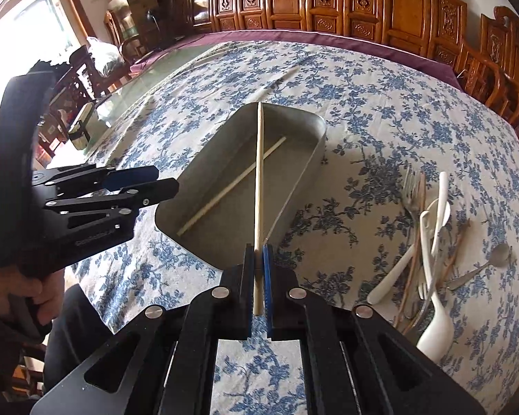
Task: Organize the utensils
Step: 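Carry both chopsticks over the grey tray and open both grippers to drop them, then move the right gripper back to the pile and grasp a metal fork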
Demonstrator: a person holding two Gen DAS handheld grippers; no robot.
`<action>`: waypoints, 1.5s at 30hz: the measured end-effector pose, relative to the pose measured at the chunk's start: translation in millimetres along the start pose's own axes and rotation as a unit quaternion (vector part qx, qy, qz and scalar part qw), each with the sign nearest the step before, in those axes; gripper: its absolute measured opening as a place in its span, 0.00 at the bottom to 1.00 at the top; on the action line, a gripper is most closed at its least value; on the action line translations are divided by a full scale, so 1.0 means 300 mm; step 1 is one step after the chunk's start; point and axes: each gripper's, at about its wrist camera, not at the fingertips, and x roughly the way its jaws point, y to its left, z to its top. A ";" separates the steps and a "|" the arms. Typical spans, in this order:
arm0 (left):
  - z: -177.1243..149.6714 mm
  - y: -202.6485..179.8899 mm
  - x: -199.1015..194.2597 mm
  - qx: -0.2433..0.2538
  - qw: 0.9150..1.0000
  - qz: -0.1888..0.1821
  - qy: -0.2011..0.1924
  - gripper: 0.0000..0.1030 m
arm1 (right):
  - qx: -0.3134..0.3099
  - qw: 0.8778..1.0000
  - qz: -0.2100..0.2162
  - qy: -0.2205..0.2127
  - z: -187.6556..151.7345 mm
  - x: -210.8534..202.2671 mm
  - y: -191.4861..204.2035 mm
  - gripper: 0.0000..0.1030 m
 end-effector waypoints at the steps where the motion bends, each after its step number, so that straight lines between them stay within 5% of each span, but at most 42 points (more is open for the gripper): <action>1: 0.004 0.005 -0.011 -0.001 1.000 0.001 -0.002 0.32 | 0.001 1.000 0.001 0.000 0.004 0.006 0.005 0.06; 8: 0.014 0.056 -0.094 -0.009 1.000 0.012 -0.023 0.43 | 0.024 1.000 0.011 0.013 0.048 0.099 0.024 0.06; 22: -0.011 0.103 -0.147 -0.016 0.999 0.032 -0.029 0.45 | 0.057 0.998 0.021 0.033 0.093 0.255 0.024 0.08; 30: -0.009 0.074 -0.151 -0.014 0.999 0.032 -0.030 0.46 | 0.031 0.999 0.044 -0.004 0.067 0.153 0.022 0.10; 33: -0.008 0.042 -0.146 -0.012 0.999 0.024 -0.031 0.56 | 0.028 0.999 0.037 -0.025 0.030 0.062 -0.018 0.10; 37: -0.005 -0.019 -0.127 -0.003 0.999 0.012 -0.031 0.67 | 0.031 0.998 0.007 -0.047 -0.052 -0.057 -0.113 0.14; 45: 0.005 -0.184 -0.076 0.023 0.999 -0.024 -0.027 0.68 | 0.078 0.994 -0.066 -0.046 -0.213 -0.171 -0.364 0.23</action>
